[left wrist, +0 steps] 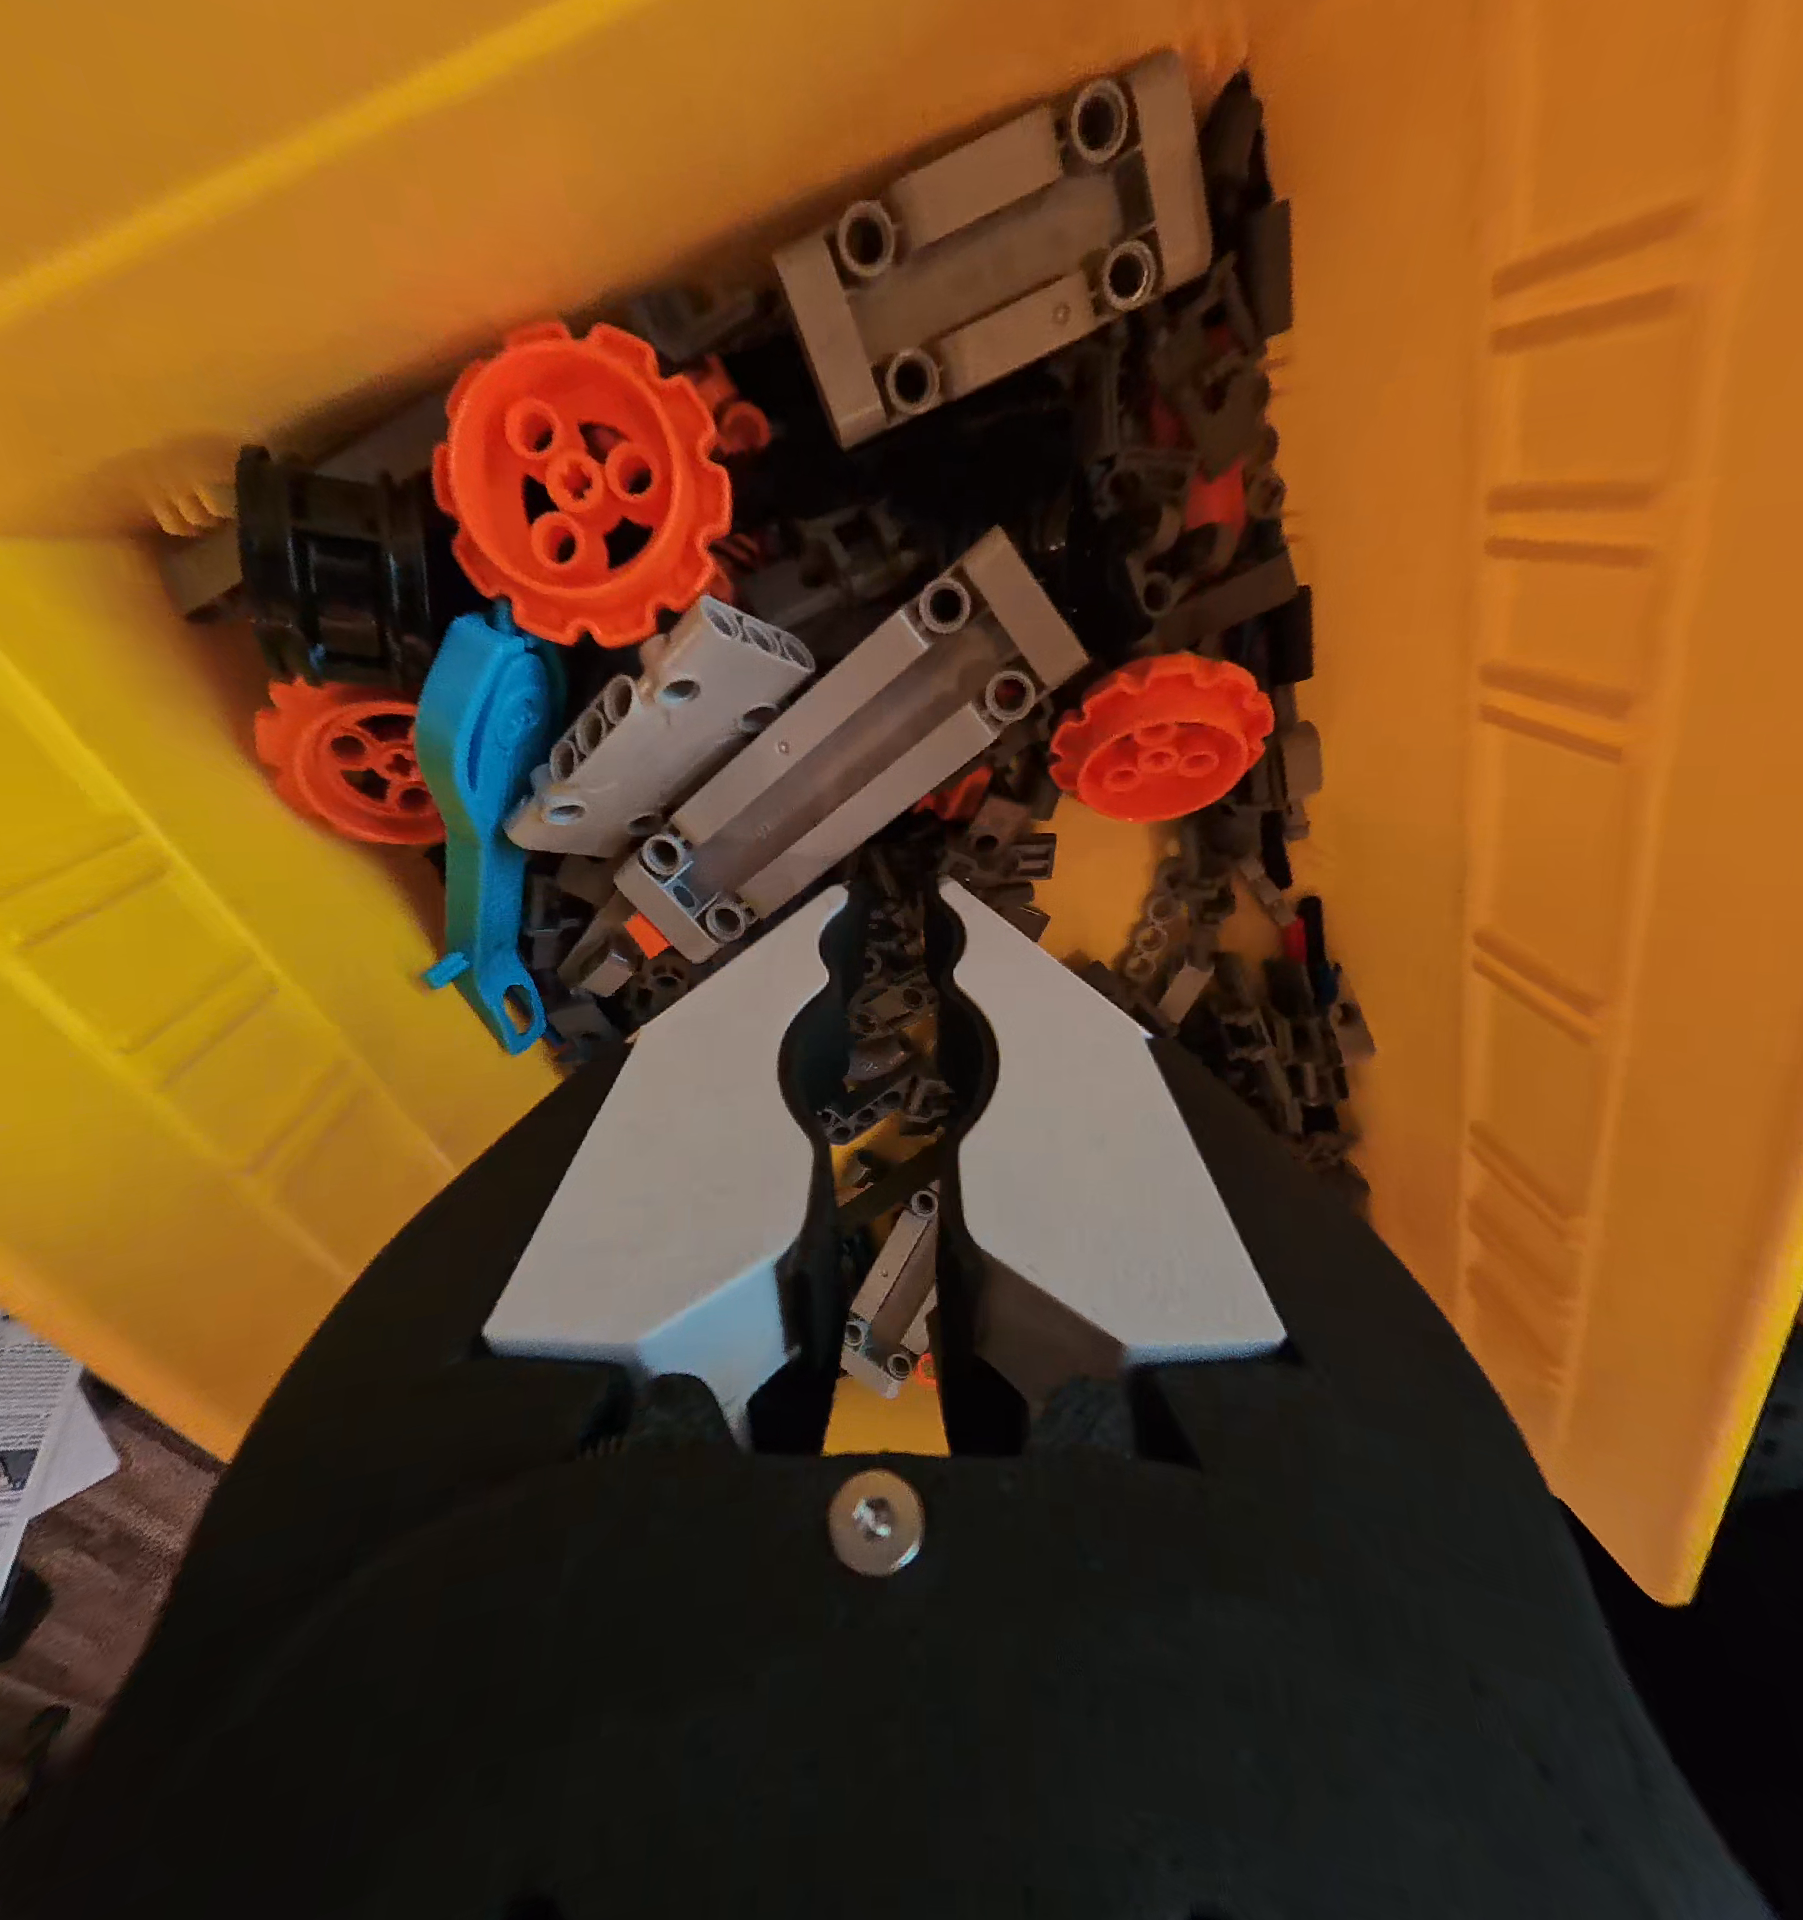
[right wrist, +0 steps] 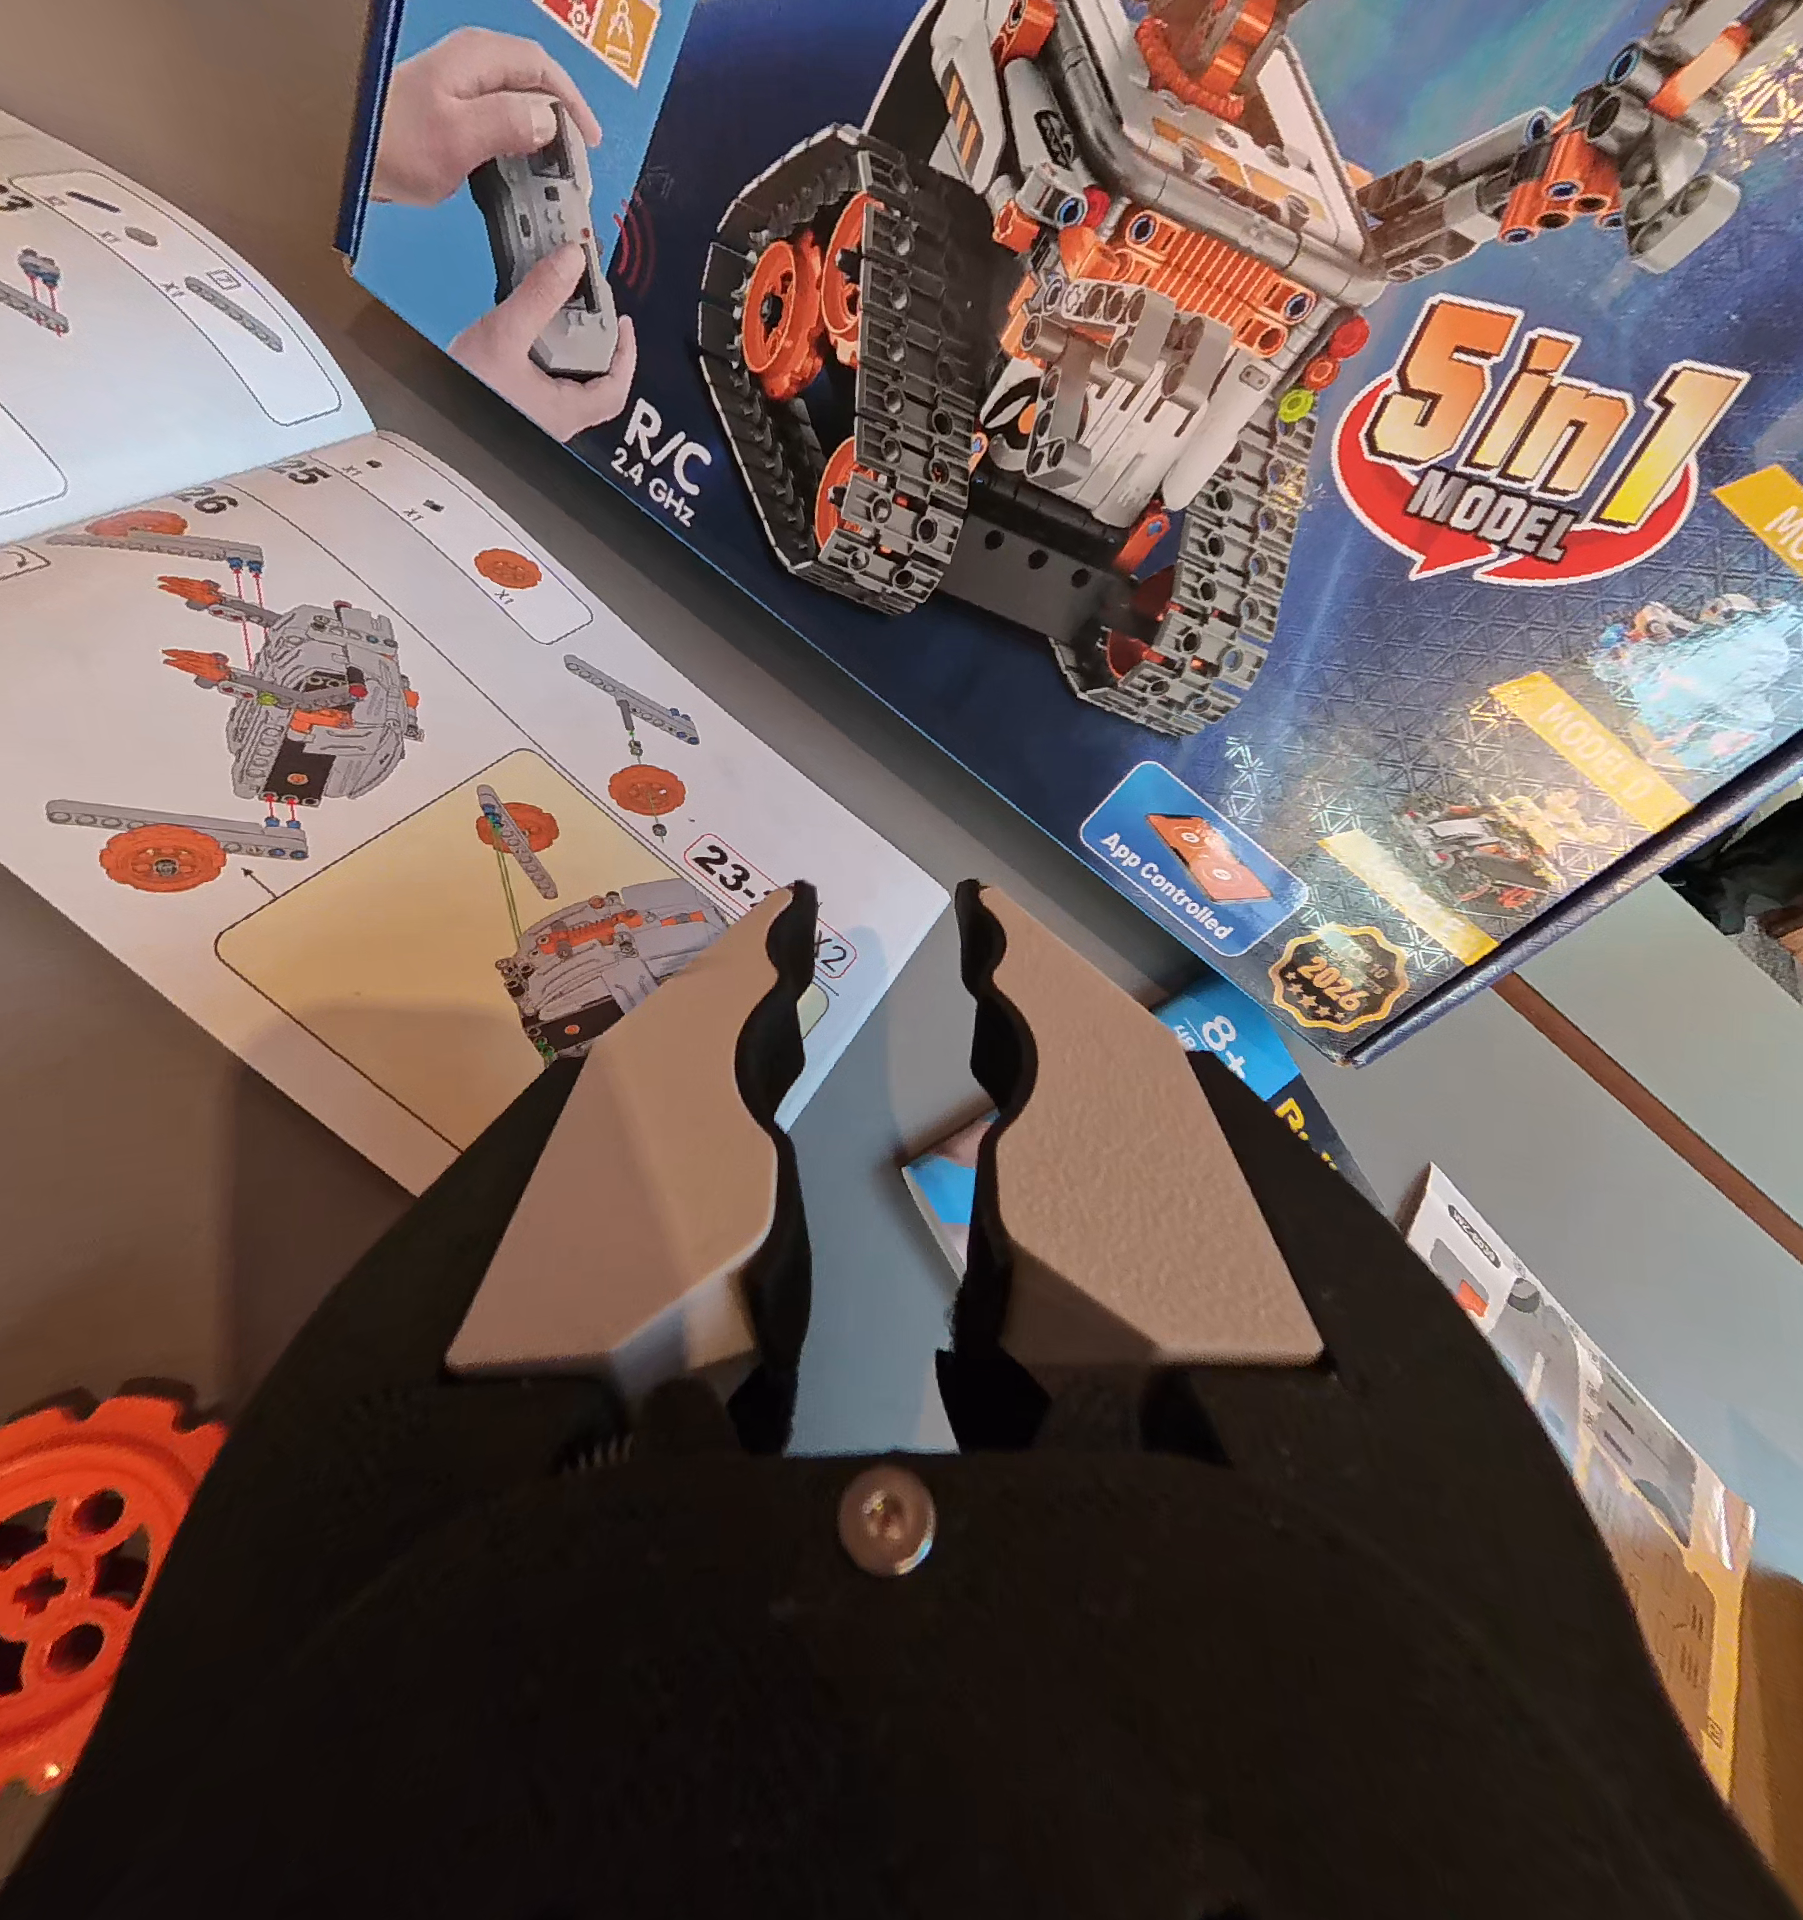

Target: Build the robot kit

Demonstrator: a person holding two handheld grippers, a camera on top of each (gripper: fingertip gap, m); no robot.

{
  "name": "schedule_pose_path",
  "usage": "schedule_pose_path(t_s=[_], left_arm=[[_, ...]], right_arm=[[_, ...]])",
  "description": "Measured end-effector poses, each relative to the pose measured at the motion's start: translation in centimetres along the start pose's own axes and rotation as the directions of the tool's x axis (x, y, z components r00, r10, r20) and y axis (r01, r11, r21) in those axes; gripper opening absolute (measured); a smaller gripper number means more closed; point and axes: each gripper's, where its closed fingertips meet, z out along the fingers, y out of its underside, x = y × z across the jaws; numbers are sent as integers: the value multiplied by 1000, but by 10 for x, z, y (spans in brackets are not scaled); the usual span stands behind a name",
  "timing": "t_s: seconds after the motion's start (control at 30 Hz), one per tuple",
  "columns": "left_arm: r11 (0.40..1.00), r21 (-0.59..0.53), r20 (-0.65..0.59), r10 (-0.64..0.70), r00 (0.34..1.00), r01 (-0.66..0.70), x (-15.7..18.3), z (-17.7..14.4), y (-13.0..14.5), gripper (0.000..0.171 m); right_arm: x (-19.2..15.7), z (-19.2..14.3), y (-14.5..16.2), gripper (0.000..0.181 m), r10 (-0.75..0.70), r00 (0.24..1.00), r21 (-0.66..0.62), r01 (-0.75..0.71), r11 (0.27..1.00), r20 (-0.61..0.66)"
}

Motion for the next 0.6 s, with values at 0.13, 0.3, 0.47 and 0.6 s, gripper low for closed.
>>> schedule_pose_path(t_s=[0.13,0.3,0.47,0.6], left_arm=[[1000,-17,-30,4,1000,-4,7,7,-2,6],[1000,-29,6,-10,1000,10,4,14,-5,14],[999,-51,-7,16,1000,-16,10,17,-3,12],[997,-78,12,28,1000,-27,11,20,0,11]], right_arm=[[-1,0,0,27,-2,1000,-3,2,1000,5],[-3,0,0,27,-8,1000,-6,8,1000,9],[-5,1,1,27,-15,1000,-14,15,1000,16],[-6,2,2,27,-19,1000,-17,20,1000,19]])
